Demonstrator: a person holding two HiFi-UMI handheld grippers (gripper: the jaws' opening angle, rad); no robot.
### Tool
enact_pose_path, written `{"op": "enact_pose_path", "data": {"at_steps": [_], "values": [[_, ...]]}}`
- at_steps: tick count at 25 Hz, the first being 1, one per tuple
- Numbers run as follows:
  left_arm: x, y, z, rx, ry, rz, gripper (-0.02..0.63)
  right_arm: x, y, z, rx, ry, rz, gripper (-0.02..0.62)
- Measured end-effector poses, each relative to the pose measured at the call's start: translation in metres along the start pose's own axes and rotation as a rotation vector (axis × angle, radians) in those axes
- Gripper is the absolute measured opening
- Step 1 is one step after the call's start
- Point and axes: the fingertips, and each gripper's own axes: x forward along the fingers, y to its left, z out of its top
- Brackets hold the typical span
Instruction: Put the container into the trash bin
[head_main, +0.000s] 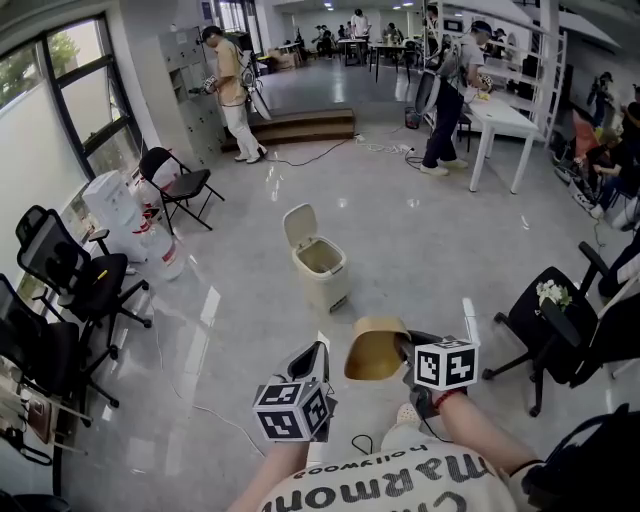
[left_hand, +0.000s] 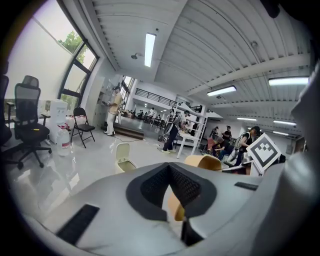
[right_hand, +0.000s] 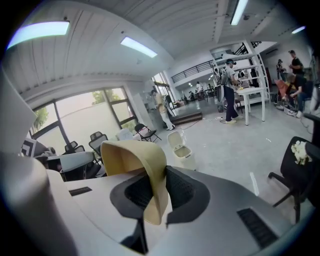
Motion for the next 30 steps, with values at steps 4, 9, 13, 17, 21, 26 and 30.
{"op": "enact_pose_path", "data": {"at_steps": [4, 9, 13, 17, 21, 26, 30], "values": [[0.004, 0.004, -0.004, -0.021, -0.001, 0.004, 0.018, 0.005, -0.009, 0.0, -0.013, 0.026, -0.023, 0.054], [0.014, 0.019, 0.013, -0.034, -0.021, 0.021, 0.018, 0.028, -0.009, 0.023, -0.027, 0.03, -0.001, 0.054], [0.032, 0.035, 0.022, -0.037, -0.036, 0.043, 0.018, 0.057, -0.015, 0.04, -0.077, 0.056, 0.014, 0.054], [0.065, 0.039, 0.033, -0.053, -0.062, 0.026, 0.018, 0.088, -0.026, 0.059, -0.097, 0.082, 0.044, 0.054], [0.103, 0.049, 0.052, -0.062, -0.079, 0.043, 0.018, 0.118, -0.038, 0.094, -0.118, 0.075, 0.073, 0.054], [0.147, 0.062, 0.066, -0.099, -0.078, 0.104, 0.018, 0.15, -0.065, 0.134, -0.122, 0.065, 0.098, 0.054], [0.176, 0.065, 0.079, -0.103, -0.092, 0.114, 0.018, 0.171, -0.079, 0.16, -0.125, 0.063, 0.13, 0.054]]}}
